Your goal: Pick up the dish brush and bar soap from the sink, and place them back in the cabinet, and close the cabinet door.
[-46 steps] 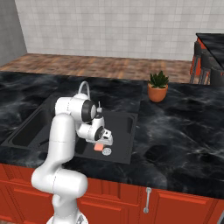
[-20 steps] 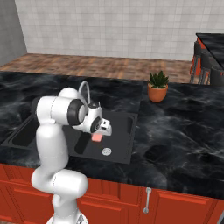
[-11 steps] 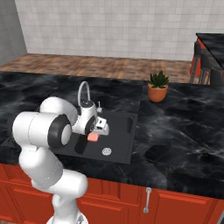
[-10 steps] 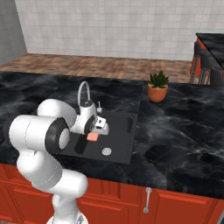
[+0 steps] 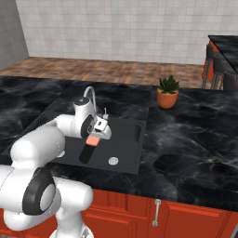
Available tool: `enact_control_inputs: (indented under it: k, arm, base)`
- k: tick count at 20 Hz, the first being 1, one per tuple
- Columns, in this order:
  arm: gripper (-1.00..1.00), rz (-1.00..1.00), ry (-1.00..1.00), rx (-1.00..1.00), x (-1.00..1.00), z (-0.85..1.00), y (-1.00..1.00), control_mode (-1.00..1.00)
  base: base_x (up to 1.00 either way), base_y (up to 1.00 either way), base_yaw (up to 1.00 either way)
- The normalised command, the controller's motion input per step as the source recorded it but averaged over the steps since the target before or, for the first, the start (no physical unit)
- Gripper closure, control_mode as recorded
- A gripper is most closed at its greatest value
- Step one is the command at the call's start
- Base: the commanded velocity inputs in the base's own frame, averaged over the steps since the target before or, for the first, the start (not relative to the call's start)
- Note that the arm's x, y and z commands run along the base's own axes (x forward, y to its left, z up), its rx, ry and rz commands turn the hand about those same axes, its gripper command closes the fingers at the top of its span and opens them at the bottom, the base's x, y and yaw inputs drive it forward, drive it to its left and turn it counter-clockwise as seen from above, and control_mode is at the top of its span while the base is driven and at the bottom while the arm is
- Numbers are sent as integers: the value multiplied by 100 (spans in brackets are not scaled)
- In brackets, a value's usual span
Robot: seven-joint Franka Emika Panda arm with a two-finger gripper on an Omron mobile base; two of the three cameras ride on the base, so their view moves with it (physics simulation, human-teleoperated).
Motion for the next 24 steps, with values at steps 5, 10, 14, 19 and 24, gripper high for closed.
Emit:
enact_control_inputs:
  k: [5, 10, 14, 19, 24]
  arm:
    - [100, 0, 0, -1, -67, 54, 0, -100]
    - [100, 0, 0, 0, -79, 43, -1, -100]
    - [100, 0, 0, 0, -62, 47, 0, -100]
    - [100, 0, 0, 0, -47, 49, 0, -100]
    - [100, 0, 0, 0, -25, 61, 0, -100]
  base:
    - [0, 0, 0]
    - [0, 0, 0]
    - [0, 0, 0]
    - [0, 0, 0]
    - [0, 0, 0]
